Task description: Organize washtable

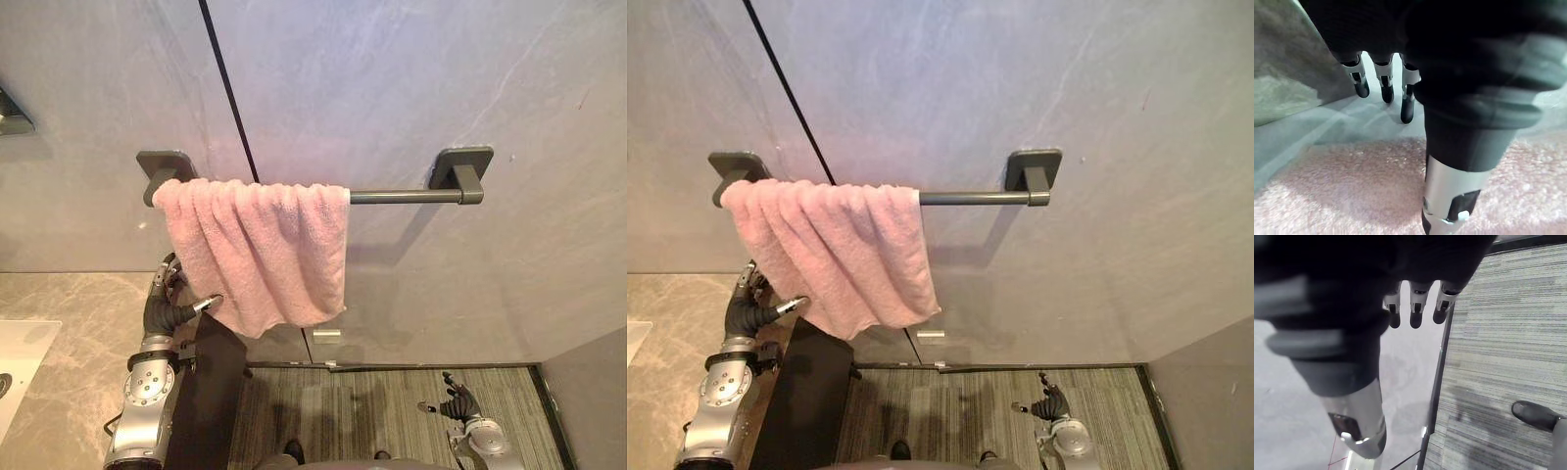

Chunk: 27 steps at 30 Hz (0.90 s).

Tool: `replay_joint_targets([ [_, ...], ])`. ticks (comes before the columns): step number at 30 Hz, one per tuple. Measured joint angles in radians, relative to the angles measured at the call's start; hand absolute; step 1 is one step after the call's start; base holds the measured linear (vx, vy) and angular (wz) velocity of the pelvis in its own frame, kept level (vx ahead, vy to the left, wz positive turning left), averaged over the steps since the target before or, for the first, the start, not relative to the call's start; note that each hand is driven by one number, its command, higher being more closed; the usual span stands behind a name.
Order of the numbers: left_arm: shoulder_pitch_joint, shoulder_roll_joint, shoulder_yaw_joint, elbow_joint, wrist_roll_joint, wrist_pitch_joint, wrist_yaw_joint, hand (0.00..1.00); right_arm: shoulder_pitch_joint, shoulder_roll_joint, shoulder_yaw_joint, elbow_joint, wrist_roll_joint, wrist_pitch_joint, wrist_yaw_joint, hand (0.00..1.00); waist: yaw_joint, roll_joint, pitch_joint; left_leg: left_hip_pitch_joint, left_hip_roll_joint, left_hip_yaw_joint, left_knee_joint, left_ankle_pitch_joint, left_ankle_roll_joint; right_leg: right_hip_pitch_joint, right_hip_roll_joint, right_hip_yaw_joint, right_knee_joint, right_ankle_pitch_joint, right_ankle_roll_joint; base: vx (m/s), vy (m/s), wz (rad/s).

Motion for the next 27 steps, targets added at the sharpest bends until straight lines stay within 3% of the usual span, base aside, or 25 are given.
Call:
replay_joint_targets([
  [8, -0.002, 0.004, -0.117, 0.043, 0.029, 0.0, -0.027, 0.0, -0.008, -0.001, 0.036, -0.028, -0.027, 0.0, 0.002, 0.0, -0.009, -0.005, -0.007, 0.006, -0.013, 0.002, -0.032, 0.016, 0.011, -0.002, -0.007, 0.001, -0.019, 0.012, 0.009, -0.01, 0.001, 0.0],
  [9, -0.001, 0.002, -0.12, 0.051, 0.032, 0.001, -0.037, 1.0, -0.008, 0.0, 0.041, -0.043, -0.029, 0.001, 0.002, 0.0, -0.012, -0.005, -0.007, 0.007, -0.015, 0.003, -0.032, 0.016, 0.011, -0.001, -0.009, 0.002, -0.019, 0.013, 0.01, 0.0, 0.0, 0.0],
  [17, -0.002, -0.02, -0.16, 0.06, 0.051, 0.002, -0.049, 1.0, -0.027, 0.003, 0.064, -0.112, -0.029, -0.001, 0.0, 0.0, -0.026, -0.016, -0.014, 0.013, -0.015, 0.013, -0.038, 0.016, 0.011, -0.001, -0.009, 0.014, -0.019, 0.014, 0.01, -0.01, -0.005, -0.03],
  [24, -0.003, -0.023, -0.158, 0.06, 0.061, 0.001, -0.044, 1.0, -0.016, 0.0, 0.07, -0.291, -0.028, -0.008, -0.001, 0.0, -0.05, -0.019, -0.016, 0.028, -0.017, 0.032, -0.051, 0.017, 0.012, -0.002, -0.009, 0.027, -0.023, 0.018, 0.013, -0.01, -0.009, -0.09],
  [27, -0.003, -0.023, -0.157, 0.06, 0.061, 0.001, -0.044, 1.0, -0.011, -0.017, 0.097, -0.398, -0.026, -0.033, 0.019, 0.0, -0.049, -0.019, -0.016, 0.028, -0.017, 0.033, -0.051, 0.017, 0.012, -0.001, -0.008, 0.029, -0.029, 0.024, 0.012, -0.01, -0.006, -0.01],
])
